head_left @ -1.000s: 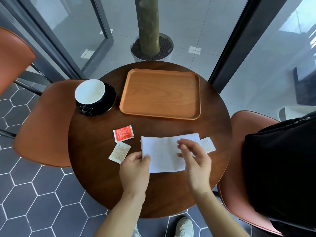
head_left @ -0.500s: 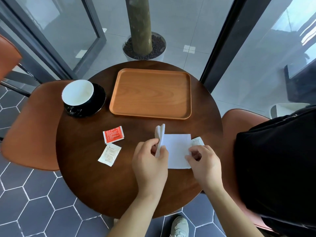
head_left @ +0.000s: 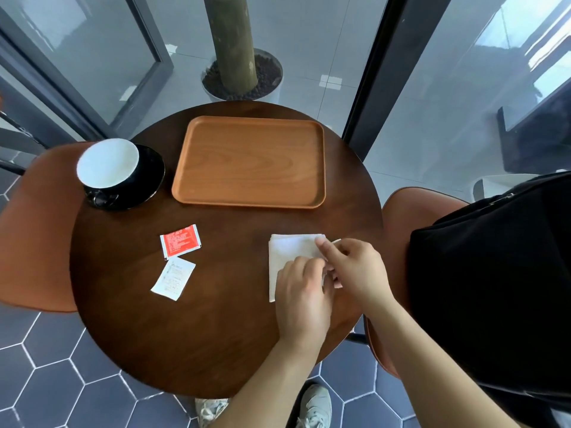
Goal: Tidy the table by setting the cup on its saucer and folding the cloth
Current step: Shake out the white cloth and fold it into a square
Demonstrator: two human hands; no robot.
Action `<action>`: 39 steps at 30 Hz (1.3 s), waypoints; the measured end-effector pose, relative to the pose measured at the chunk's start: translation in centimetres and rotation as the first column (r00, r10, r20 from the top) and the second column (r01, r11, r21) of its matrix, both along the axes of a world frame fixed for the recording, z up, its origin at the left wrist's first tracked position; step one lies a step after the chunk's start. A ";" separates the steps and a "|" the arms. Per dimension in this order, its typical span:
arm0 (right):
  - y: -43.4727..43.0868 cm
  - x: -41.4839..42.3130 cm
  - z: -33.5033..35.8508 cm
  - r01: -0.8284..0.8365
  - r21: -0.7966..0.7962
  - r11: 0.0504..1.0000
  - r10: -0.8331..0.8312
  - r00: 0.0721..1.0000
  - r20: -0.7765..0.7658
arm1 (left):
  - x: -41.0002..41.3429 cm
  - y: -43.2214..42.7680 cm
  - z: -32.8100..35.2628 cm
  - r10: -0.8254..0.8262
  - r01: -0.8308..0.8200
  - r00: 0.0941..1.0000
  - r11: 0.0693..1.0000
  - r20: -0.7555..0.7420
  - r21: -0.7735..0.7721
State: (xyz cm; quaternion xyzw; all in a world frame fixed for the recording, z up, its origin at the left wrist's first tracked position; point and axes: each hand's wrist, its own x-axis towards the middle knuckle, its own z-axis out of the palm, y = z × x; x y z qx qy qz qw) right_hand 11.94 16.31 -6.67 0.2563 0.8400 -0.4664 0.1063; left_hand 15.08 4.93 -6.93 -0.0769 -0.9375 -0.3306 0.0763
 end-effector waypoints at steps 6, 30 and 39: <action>0.1 -0.6 0.0 -0.077 0.164 0.983 0.077 0.997 0.004 | 1.6 -1.6 -1.5 -0.122 0.140 0.983 0.982 -0.137 0.125; 1.4 1.9 -5.4 -0.394 0.845 0.360 0.802 0.594 -0.065 | -2.8 -5.6 -4.6 -0.285 0.356 0.934 0.783 0.213 -0.510; 1.4 1.8 -5.8 -0.377 0.851 0.366 0.803 0.590 -0.084 | -2.6 -5.5 -2.8 -0.249 0.356 0.929 0.803 0.274 -0.478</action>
